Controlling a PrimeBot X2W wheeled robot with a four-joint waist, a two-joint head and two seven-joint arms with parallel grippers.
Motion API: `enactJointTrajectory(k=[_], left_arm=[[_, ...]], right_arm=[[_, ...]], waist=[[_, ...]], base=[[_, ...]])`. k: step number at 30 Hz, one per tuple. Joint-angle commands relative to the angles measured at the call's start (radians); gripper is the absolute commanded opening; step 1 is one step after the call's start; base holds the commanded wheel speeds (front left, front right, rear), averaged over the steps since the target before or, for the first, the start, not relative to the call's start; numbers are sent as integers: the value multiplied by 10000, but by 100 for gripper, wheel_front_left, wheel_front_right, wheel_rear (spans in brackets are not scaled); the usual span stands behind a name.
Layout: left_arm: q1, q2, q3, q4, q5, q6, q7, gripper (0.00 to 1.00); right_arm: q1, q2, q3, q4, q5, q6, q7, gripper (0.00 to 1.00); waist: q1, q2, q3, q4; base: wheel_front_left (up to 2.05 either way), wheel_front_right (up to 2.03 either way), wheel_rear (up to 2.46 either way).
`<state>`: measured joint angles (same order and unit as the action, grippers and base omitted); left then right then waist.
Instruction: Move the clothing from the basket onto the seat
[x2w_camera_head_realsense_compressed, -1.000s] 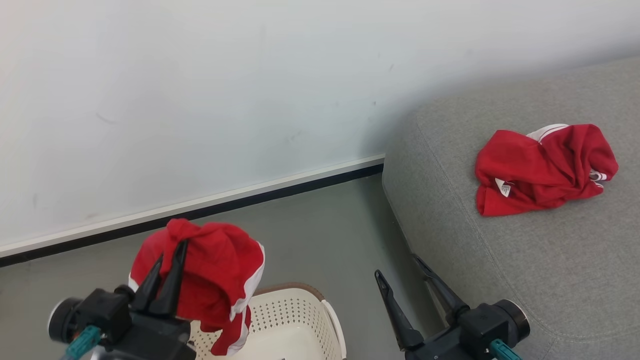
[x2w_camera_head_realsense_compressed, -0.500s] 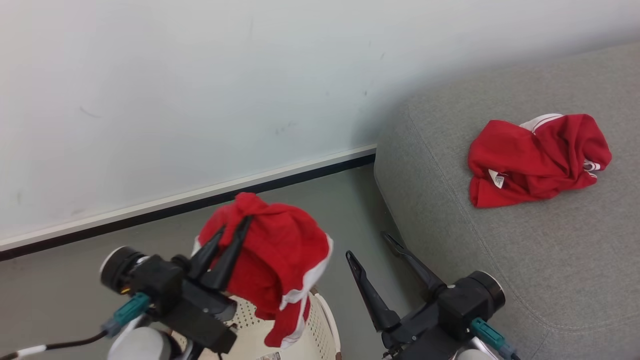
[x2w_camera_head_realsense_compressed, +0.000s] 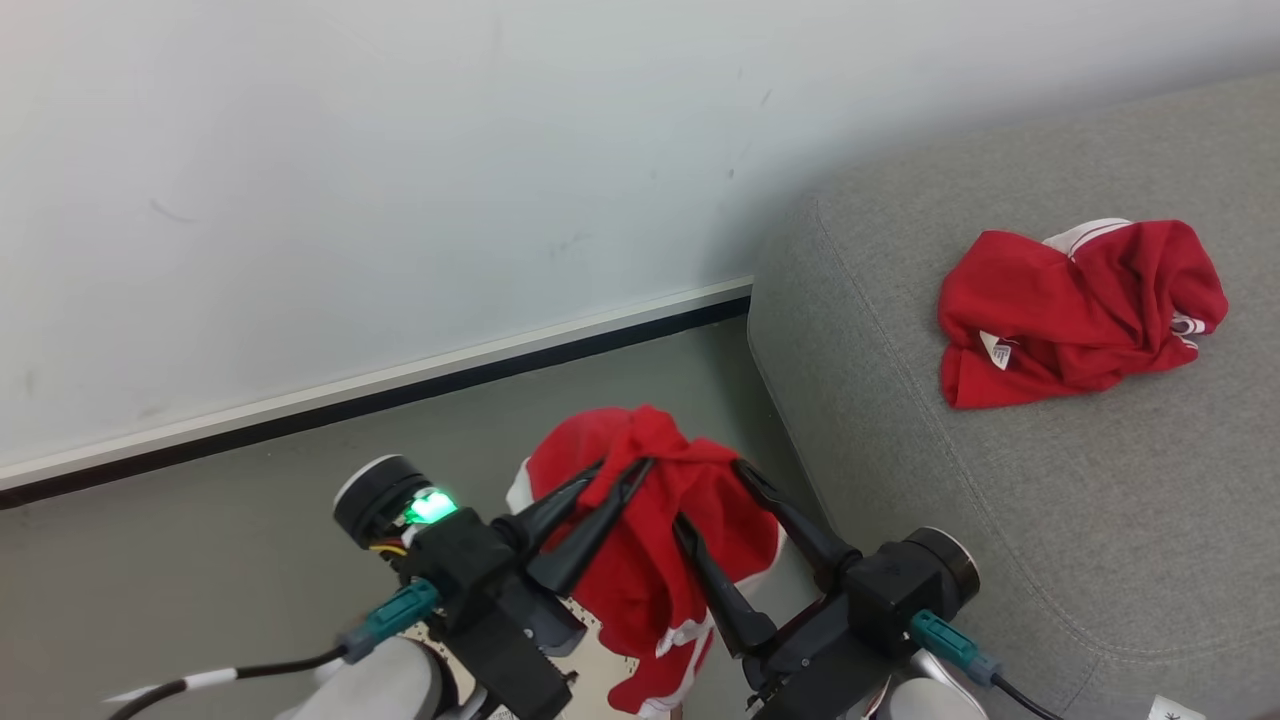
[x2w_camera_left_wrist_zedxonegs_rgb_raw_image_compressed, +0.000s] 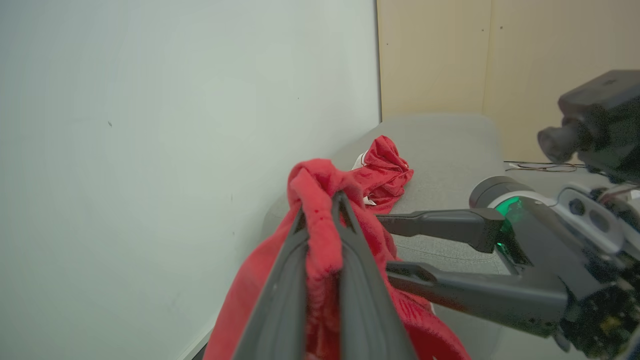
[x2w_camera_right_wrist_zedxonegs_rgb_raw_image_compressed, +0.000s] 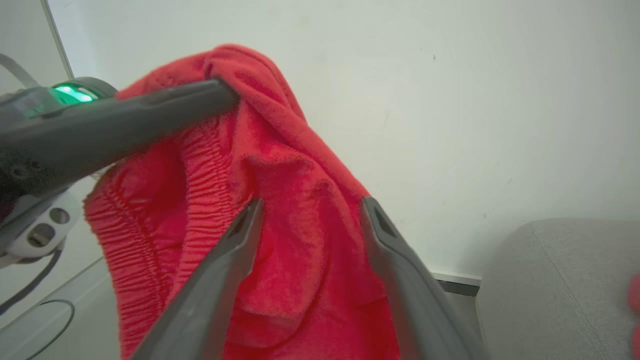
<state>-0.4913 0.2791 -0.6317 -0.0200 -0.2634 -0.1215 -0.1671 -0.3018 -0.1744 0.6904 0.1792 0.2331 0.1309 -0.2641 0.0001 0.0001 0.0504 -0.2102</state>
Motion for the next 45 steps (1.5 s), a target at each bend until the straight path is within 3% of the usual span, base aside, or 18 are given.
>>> enactJointTrajectory(k=[1, 12, 13, 14, 15, 24, 25, 26, 28, 45], left_arm=[[-152, 29, -167, -94, -60, -24, 50, 0], [-488, 233, -945, -239, -384, -63, 205, 0], [-479, 254, -986, -217, -383, -66, 195, 0], [-494, 263, -1025, -190, -397, -67, 188, 0], [-518, 277, -1047, -168, -420, -69, 181, 0], [-545, 376, -1058, 85, -589, -4, 183, 0], [-531, 371, -1035, 95, -599, 20, 150, 8], [-518, 376, -1031, 101, -610, 56, 139, 44], [-481, 392, -1013, 112, -625, 96, 95, 100], [-254, 513, -1073, 21, -926, 255, 371, 100]], right_arm=[[-115, -17, 94, 54, 108, -3, -14, 100], [-417, -157, 821, 182, 487, -3, -13, 100], [-416, -171, 866, 182, 464, -3, -14, 68], [-428, -178, 878, 180, 465, -3, -14, 9], [-434, -190, 885, 171, 466, -3, -14, 0], [-303, -233, 790, 56, 343, -3, -14, 0], [-268, -235, 767, 43, 337, -3, -14, 0], [-229, -238, 723, 29, 321, -3, -14, 0], [-154, -256, 635, 8, 281, -3, -14, 0], [241, -167, -135, -125, 40, -3, -14, 0]], waist=[[-1, -1, -4, 18], [-1, -1, -29, 86], [-1, -1, -30, 87], [-1, -1, -30, 90], [-1, -1, -30, 92], [-1, -1, -53, 62], [-1, -1, -57, 54], [-1, -1, -57, 51], [-1, -1, -60, 54], [-1, -1, -62, -186]], base=[[0, 0, 0], [0, 0, 0], [0, 0, 0], [0, 0, 0], [0, 0, 0], [0, 0, 0], [0, 0, 0], [0, 0, 0], [0, 0, 0], [0, 0, 0]])
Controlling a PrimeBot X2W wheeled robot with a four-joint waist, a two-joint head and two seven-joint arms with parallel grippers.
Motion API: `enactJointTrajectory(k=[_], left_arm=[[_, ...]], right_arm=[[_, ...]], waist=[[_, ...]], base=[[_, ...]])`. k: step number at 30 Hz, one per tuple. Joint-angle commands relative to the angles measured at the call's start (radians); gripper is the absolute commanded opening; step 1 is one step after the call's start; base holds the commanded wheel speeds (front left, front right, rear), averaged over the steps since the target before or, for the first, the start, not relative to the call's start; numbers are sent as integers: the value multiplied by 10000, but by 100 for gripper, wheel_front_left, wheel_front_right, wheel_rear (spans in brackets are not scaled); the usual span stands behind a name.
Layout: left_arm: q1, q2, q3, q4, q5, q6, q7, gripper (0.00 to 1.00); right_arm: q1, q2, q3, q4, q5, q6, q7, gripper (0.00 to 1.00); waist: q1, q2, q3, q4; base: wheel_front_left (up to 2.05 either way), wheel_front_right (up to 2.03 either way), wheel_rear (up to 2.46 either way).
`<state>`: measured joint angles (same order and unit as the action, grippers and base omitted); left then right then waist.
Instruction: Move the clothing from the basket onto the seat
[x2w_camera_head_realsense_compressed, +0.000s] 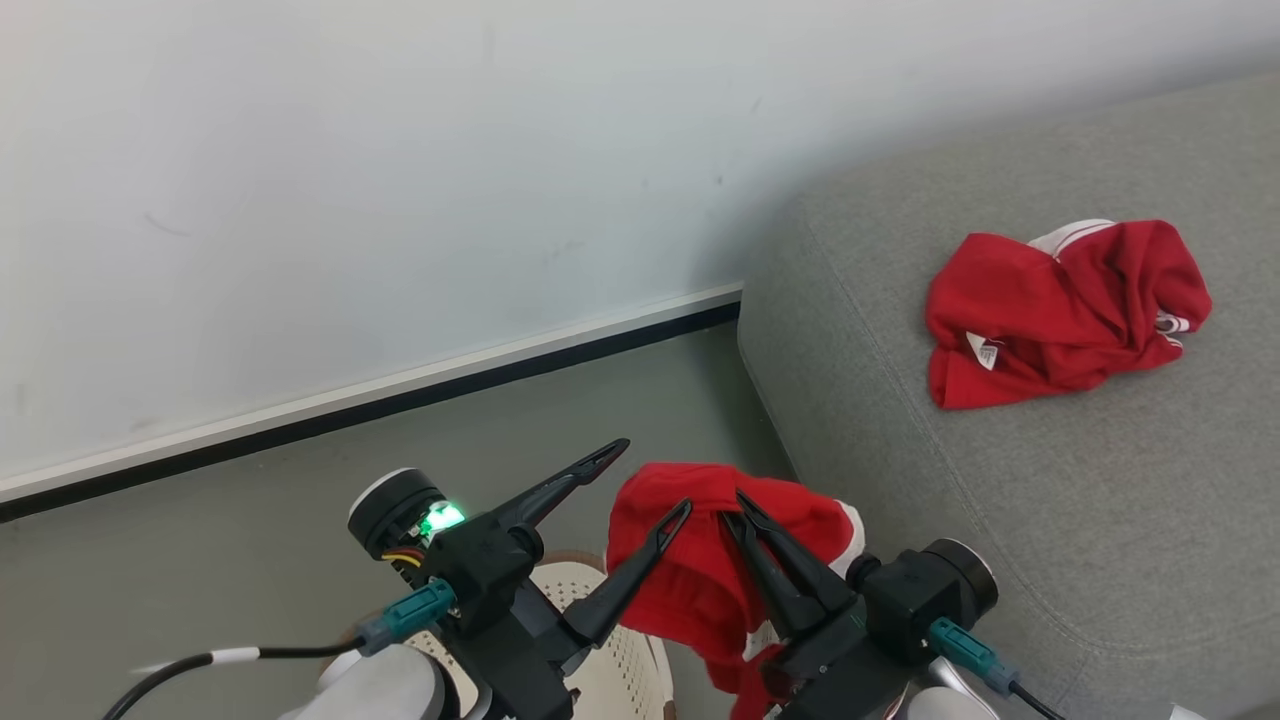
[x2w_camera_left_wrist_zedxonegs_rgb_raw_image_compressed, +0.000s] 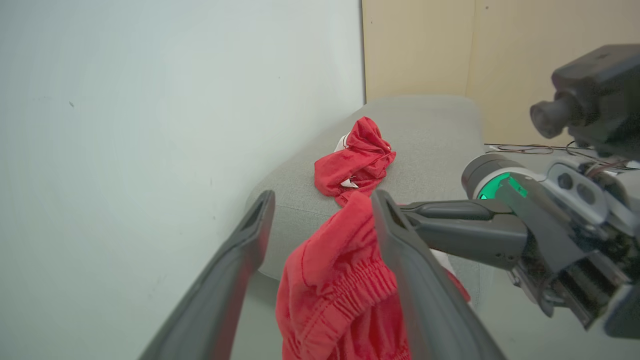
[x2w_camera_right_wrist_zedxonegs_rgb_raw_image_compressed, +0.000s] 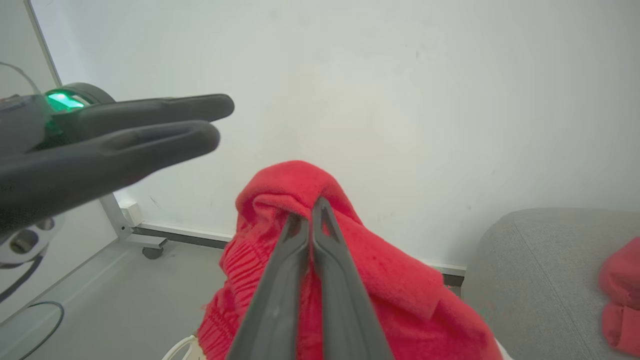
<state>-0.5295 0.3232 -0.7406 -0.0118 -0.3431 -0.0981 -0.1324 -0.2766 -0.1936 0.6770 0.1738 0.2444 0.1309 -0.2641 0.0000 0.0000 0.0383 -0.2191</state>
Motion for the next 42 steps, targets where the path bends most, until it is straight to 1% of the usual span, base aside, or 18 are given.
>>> enactJointTrajectory(k=[1, 7, 12, 23, 29, 38, 42], left_arm=[[106, 90, 18, -88, -135, 23, 38, 100], [-32, 116, -6, -146, -160, 62, 57, 100], [-194, 209, -8, -210, -142, 97, 119, 100], [-530, 394, -166, -316, -70, 28, 284, 100], [-724, 479, -228, -353, -80, 7, 349, 100], [-1254, 285, -612, -121, -82, -130, 395, 100], [-1477, 293, -758, -30, -141, -187, 389, 100]], right_arm=[[-33, 36, -12, -97, -91, -3, -14, 0], [-69, 82, -161, -171, -145, -3, -14, 0], [-145, 222, -385, -278, -242, -3, -14, 0], [-90, 657, -966, -785, -485, -3, -14, 0], [-9, 824, -1097, -1038, -542, -3, -14, 0], [398, 960, -1733, -1161, -722, -3, -14, 0], [452, 1076, -1922, -1281, -785, -3, -14, 0]], waist=[[0, 0, 89, -150], [0, 0, 271, -446], [0, 0, 560, -862], [0, 0, 1165, -2200], [0, 0, 1356, -2953], [0, 0, 1773, -3155], [0, 0, 1980, -3181]], base=[[0, 0, 0], [0, 0, 0], [0, 0, 0], [0, 0, 0], [0, 0, 0], [0, 0, 0], [0, 0, 0]])
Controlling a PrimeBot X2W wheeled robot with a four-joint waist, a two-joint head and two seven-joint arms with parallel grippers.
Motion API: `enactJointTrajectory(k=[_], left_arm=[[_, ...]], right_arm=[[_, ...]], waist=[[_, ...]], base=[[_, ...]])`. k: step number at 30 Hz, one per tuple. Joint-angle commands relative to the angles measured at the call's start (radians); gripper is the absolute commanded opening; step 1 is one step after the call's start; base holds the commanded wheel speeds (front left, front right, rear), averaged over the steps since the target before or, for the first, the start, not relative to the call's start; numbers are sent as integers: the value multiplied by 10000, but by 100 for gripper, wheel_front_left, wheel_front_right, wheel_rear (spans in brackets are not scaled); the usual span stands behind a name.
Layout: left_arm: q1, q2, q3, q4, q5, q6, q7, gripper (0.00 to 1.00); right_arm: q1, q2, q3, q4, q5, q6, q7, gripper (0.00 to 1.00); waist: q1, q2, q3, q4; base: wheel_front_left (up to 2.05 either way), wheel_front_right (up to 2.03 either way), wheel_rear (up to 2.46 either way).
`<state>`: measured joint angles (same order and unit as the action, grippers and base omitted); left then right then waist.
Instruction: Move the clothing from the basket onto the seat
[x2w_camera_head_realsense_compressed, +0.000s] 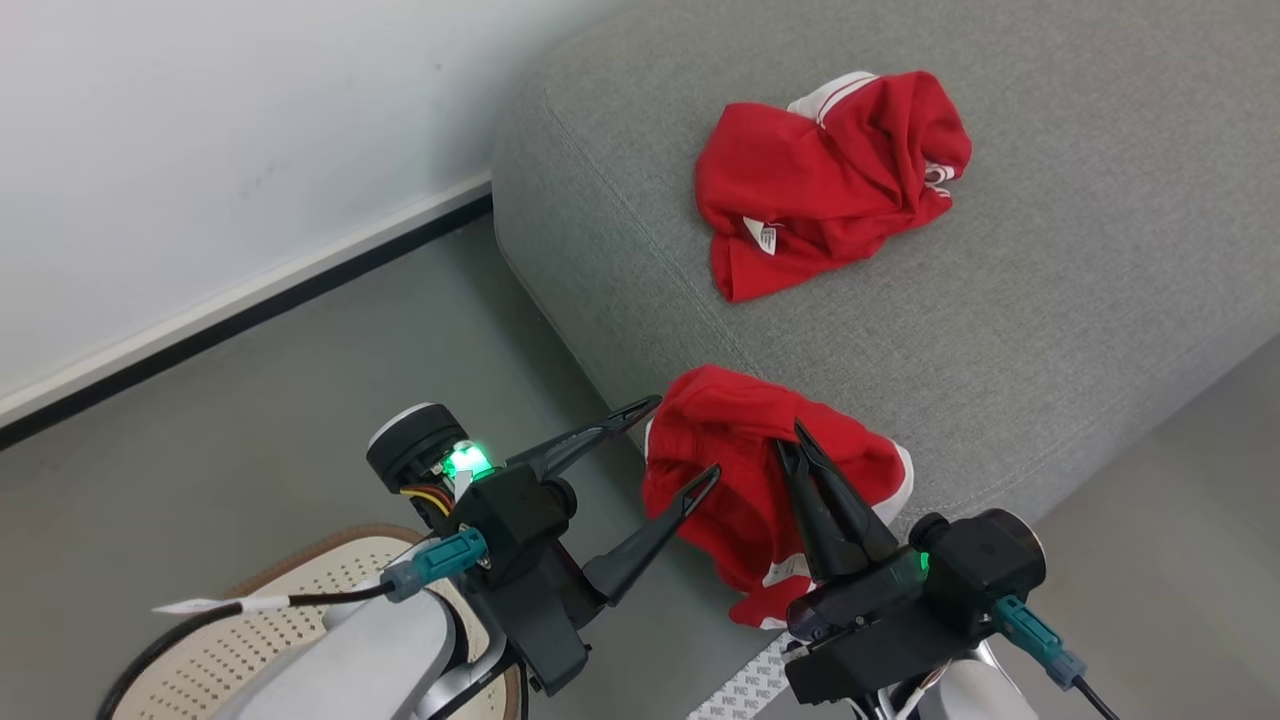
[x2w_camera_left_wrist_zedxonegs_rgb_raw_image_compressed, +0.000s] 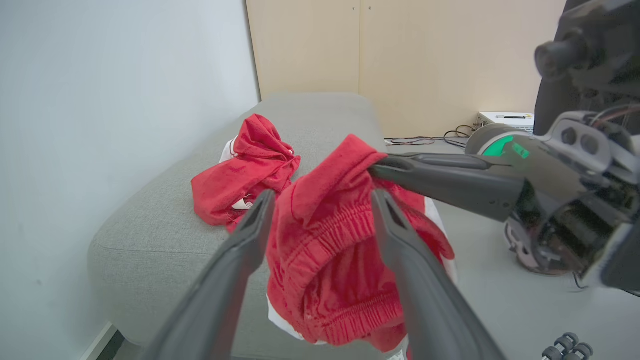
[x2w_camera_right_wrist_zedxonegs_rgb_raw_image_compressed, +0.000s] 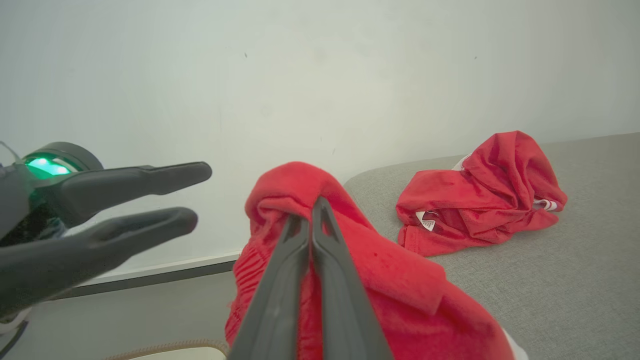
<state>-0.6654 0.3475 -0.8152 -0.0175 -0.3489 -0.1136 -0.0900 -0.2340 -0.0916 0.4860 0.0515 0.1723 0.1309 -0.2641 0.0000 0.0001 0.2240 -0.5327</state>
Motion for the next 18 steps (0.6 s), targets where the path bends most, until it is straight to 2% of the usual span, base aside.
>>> enactJointTrajectory(k=[1, 10, 18], left_arm=[[-185, 58, -43, 40, -92, -46, -36, 100], [-726, 232, -307, -51, -94, -100, 254, 100], [-1862, 624, -845, -632, -3, -140, 1147, 100]], right_arm=[[36, 71, -53, -80, -77, -3, -14, 0], [-522, 262, -583, -326, -22, -3, -14, 0], [-2478, 419, -2623, -1300, 1044, -3, -14, 0]], waist=[[0, -1, 179, -47], [0, -1, 1008, -81], [0, -1, 2766, -48]], base=[[0, 0, 0], [0, 0, 0], [0, 0, 0]])
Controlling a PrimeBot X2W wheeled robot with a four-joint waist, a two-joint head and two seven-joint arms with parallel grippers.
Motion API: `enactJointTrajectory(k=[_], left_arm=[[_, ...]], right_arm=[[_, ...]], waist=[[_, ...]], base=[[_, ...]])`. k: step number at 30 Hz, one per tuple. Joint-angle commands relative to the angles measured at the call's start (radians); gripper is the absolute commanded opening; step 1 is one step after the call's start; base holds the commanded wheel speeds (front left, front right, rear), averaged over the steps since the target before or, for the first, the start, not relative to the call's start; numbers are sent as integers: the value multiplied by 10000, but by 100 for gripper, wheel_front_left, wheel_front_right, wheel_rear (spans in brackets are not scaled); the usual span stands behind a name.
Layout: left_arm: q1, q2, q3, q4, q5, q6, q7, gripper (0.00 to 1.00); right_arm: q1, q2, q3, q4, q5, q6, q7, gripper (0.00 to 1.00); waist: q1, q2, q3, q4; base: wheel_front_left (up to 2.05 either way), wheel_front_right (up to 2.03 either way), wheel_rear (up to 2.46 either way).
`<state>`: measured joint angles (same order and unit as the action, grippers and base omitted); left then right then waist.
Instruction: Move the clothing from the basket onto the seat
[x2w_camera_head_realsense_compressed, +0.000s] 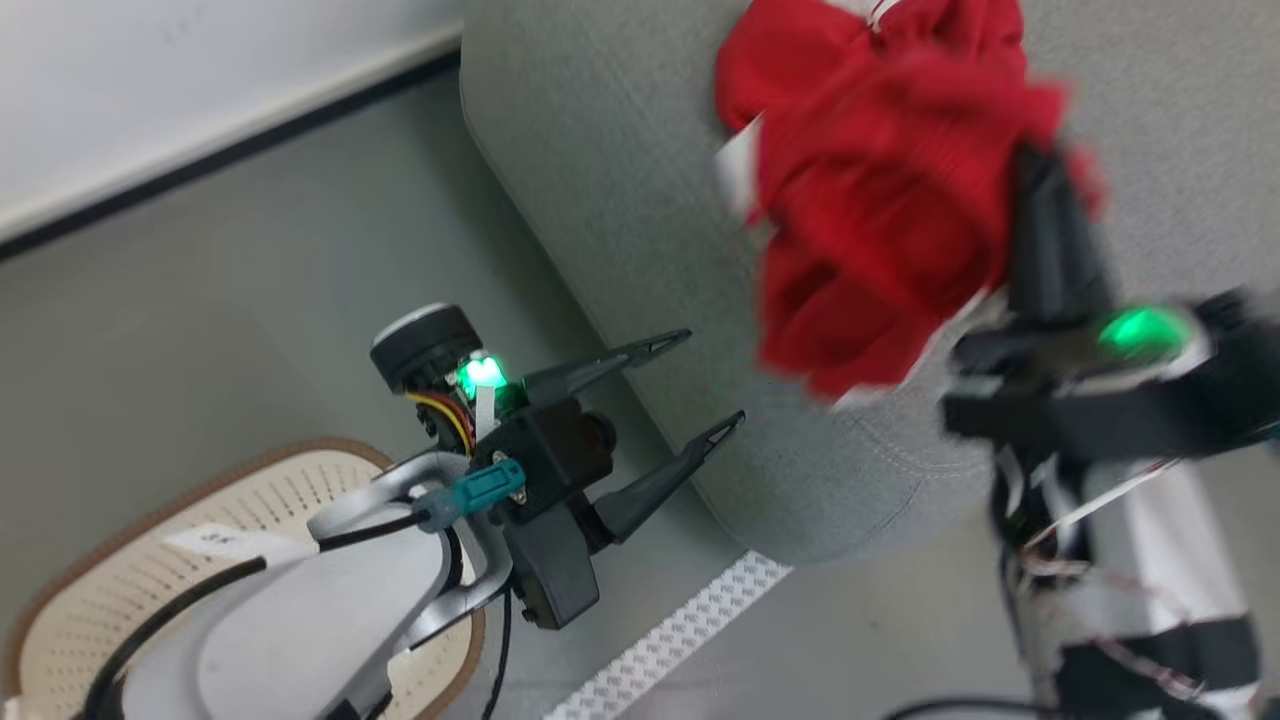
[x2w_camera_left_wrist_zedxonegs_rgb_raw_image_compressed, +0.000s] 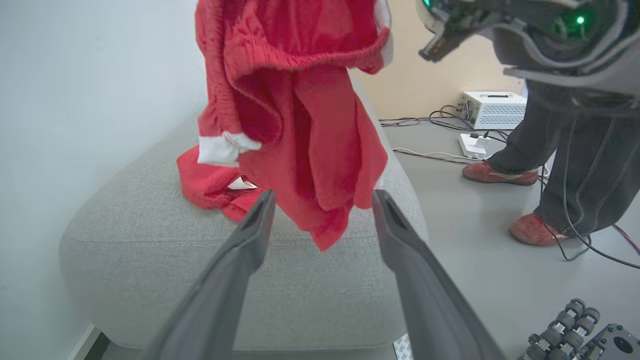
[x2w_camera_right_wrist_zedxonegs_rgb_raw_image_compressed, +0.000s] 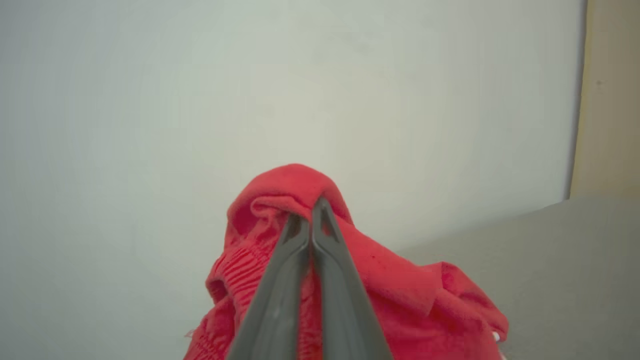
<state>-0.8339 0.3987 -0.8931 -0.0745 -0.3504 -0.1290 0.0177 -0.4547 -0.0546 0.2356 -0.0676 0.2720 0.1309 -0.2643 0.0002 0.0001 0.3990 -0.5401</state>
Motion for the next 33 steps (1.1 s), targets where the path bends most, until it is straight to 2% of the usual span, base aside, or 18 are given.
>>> enactJointTrajectory(k=[1, 5, 8, 18, 23, 27, 33], left_arm=[[-337, 172, -130, -124, 18, 7, 136, 100], [-1004, 301, -458, -321, -69, -5, 393, 100], [-1519, 377, -749, -444, -154, -9, 516, 100], [-2864, 643, -1657, -747, -610, -13, 989, 100], [-2986, 897, -1811, -793, -788, -14, 1044, 100], [-2964, 1019, -1870, -882, -833, -14, 1166, 100], [-3117, 1176, -1914, -1006, -894, -12, 1383, 100]], right_arm=[[-606, 51, -386, -181, 61, -3, -12, 0], [-2000, -361, -1513, -469, -166, -3, -12, 0], [-2985, -644, -2482, -568, 273, -3, -12, 0], [-5559, -2421, -4456, -448, 484, -3, -12, 0], [-6371, -3108, -5016, -167, 249, -3, -10, 0], [-6552, -3498, -5046, 377, -84, -3, -10, 0], [-6061, -3258, -4886, 1408, -471, -3, -9, 0]], waist=[[-2, -1, 1222, 52], [-2, -1, 1993, 227], [-2, -1, 2496, 314], [-2, -1, 3797, 436], [-2, -1, 4069, 454], [-2, -1, 4261, 448], [-2, -1, 4557, 459]], base=[[0, 0, 0], [0, 0, 0], [0, 0, 0], [0, 0, 0], [0, 0, 0], [0, 0, 0], [0, 0, 0]])
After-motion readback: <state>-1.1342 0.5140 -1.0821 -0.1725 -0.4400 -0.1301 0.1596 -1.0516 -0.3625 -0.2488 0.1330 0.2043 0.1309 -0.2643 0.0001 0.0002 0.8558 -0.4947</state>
